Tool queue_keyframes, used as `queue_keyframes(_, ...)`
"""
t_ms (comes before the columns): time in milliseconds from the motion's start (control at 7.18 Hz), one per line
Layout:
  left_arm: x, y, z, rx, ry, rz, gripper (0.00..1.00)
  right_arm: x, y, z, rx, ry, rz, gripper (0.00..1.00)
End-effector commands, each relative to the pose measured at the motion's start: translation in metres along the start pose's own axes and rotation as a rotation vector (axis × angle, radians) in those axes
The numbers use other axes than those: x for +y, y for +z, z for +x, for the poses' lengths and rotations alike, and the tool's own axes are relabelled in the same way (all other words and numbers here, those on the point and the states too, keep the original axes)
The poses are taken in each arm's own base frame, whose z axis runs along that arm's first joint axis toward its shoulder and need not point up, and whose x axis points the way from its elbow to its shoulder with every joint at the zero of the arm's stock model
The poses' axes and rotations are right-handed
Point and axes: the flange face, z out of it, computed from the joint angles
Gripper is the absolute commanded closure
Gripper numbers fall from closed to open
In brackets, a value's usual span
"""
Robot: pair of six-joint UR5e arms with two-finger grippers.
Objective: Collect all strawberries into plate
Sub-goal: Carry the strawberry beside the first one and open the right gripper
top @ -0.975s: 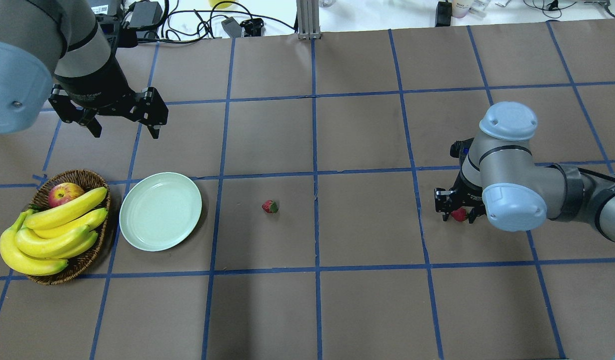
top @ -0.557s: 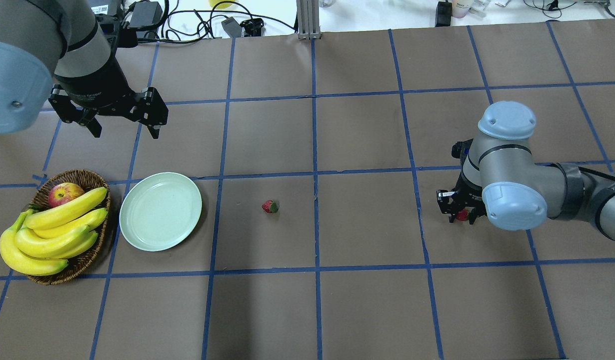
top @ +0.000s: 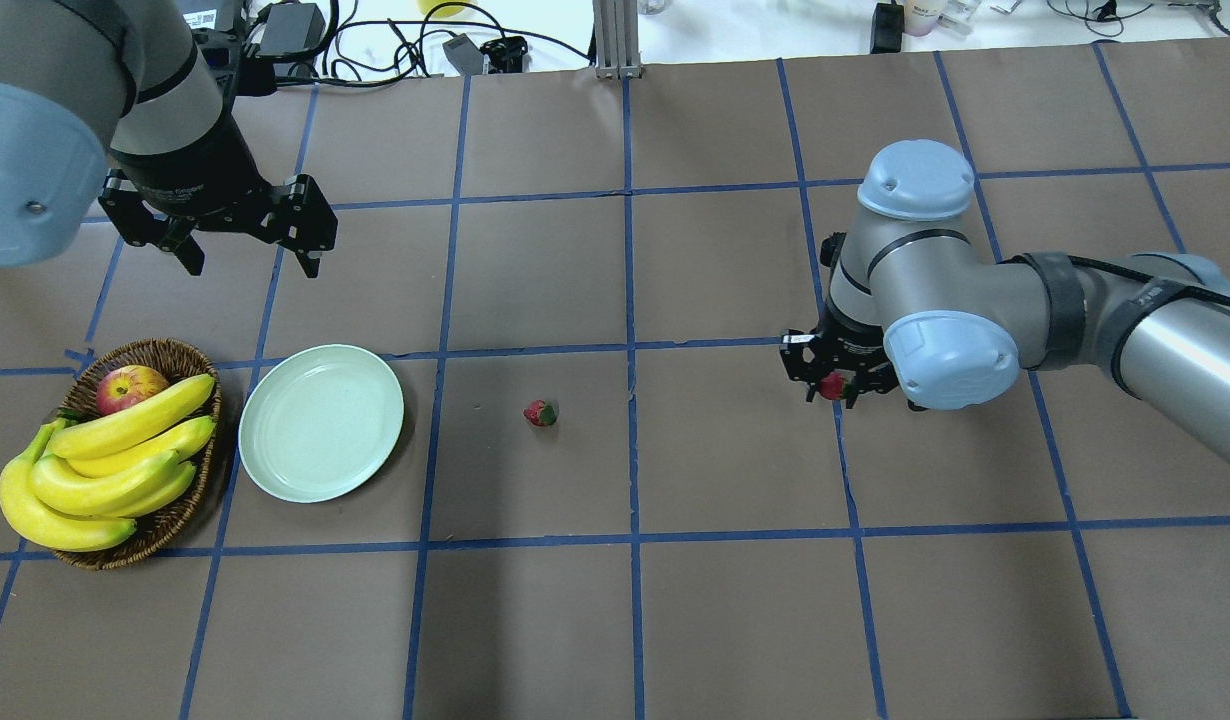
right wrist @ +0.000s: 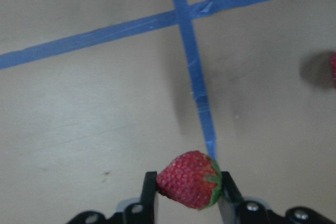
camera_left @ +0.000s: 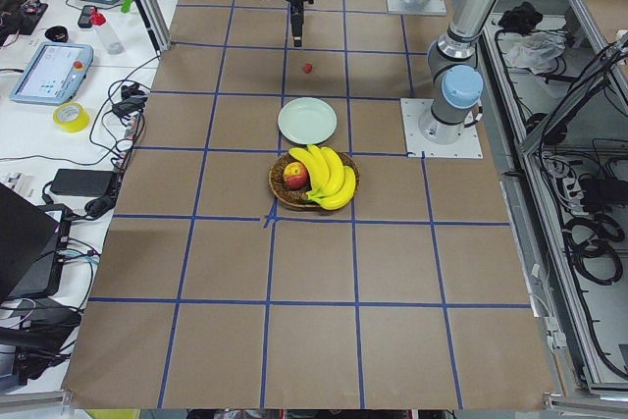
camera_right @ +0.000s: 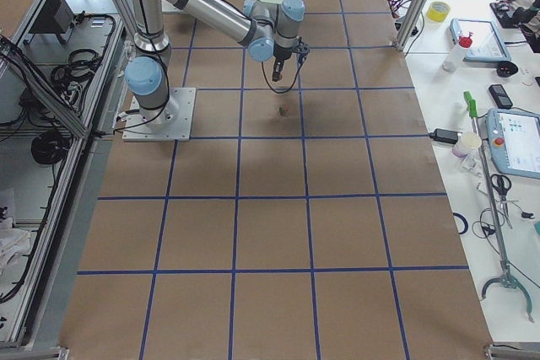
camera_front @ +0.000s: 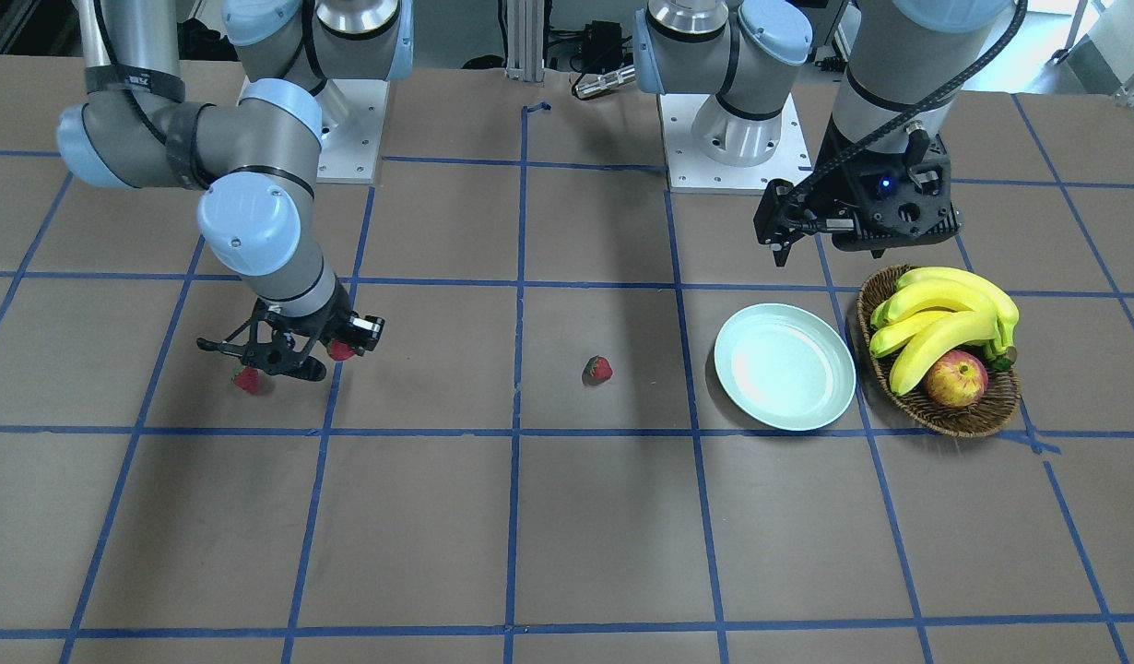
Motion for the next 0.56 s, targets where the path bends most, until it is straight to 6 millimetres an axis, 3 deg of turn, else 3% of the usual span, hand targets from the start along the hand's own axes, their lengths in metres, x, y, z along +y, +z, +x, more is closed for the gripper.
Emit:
queue_keyframes(0, 0.0, 0.0, 0.0, -0.003, 0.002, -0.001, 0.0, 0.005, -0.003, -0.059, -0.067, 0.035, -0.001, 0.76)
queue_keyframes(139, 0.0, 0.0, 0.0, -0.001, 0.0, -0.001, 0.0, 0.007, 0.0, -0.078, -0.063, 0.041, 0.0, 0.76)
queue_keyframes(279, 0.0, 0.0, 0.0, -0.001, 0.002, -0.001, 0.0, 0.007, 0.006, -0.082, -0.057, 0.038, -0.006, 0.75)
queue_keyframes(418, 0.0, 0.0, 0.0, -0.001, 0.0, -0.001, 0.0, 0.007, 0.012, -0.086, -0.057, 0.035, -0.012, 0.6)
